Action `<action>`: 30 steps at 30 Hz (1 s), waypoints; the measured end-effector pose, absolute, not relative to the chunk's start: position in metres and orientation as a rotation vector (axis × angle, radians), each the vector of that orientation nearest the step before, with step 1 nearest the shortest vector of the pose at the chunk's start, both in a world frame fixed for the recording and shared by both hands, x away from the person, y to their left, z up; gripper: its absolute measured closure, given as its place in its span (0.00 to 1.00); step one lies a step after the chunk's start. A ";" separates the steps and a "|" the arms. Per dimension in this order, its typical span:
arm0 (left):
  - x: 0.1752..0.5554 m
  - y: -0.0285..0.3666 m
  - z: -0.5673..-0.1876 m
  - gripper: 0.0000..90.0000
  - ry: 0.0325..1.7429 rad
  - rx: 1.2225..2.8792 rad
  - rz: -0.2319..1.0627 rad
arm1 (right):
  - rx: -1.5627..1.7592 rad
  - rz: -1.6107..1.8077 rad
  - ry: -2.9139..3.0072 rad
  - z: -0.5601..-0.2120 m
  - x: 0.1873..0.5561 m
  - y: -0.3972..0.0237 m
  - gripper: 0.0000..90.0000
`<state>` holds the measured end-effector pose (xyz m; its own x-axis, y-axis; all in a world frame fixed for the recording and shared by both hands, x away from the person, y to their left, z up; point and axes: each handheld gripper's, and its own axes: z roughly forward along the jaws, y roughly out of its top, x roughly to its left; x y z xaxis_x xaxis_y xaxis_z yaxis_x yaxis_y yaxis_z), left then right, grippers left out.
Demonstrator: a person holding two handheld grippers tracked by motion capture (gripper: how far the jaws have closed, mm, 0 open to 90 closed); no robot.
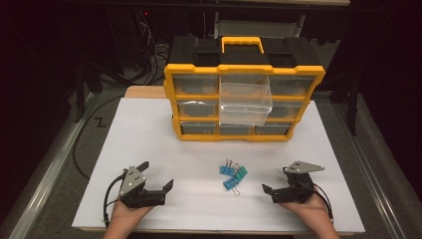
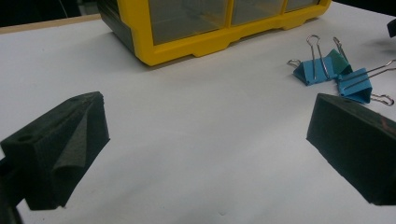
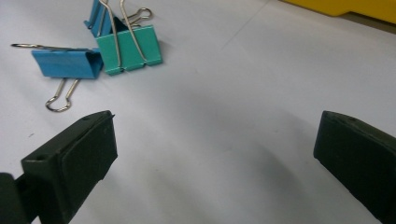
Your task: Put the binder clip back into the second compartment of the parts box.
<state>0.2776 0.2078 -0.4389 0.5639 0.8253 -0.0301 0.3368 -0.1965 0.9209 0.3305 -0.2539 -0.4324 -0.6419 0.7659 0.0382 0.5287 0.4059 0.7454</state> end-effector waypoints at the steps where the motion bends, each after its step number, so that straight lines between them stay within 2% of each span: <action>1: 0.278 0.208 -0.439 0.00 0.960 1.776 0.599 | 1.102 1.089 2.365 -0.432 0.329 -0.252 0.00; 18: 0.276 0.208 -0.438 0.00 0.956 1.769 0.594 | 0.911 1.157 2.478 -0.429 0.321 -0.209 0.03; 30: 0.278 0.209 -0.439 0.00 0.953 1.763 0.586 | 0.789 1.235 2.533 -0.410 0.329 -0.174 0.12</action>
<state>0.2778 0.2089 -0.4390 0.5710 0.8198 -0.0429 0.3321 -0.1829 0.9254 0.3290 -0.1744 -0.4097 -0.8330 0.5518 0.0403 0.3714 0.5039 0.7798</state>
